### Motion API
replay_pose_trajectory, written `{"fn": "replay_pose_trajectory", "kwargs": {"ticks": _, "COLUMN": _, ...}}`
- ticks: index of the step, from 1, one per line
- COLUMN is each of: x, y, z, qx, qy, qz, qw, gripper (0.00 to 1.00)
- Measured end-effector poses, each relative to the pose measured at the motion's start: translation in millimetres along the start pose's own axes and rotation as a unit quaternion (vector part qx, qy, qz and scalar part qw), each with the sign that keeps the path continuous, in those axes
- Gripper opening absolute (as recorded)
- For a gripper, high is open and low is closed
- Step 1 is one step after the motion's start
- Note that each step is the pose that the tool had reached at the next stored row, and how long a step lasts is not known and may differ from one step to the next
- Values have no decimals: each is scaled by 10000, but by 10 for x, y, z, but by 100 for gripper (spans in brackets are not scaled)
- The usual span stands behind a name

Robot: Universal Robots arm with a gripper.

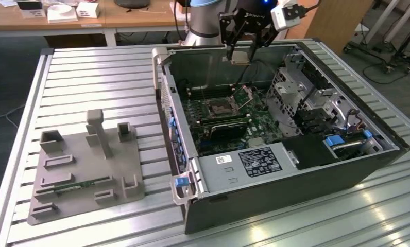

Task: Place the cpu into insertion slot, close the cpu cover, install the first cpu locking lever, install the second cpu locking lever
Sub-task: 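Place the cpu into insertion slot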

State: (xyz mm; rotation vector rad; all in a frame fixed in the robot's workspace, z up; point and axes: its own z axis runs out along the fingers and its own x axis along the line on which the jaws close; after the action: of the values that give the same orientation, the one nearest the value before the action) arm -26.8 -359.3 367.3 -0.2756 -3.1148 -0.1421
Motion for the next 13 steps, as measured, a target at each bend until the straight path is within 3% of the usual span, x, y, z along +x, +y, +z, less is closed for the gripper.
{"fn": "replay_pose_trajectory", "kwargs": {"ticks": 13, "x": 0, "y": 0, "z": 0, "qx": -4, "qy": -18, "qz": 195, "qw": 9998, "gripper": 54}}
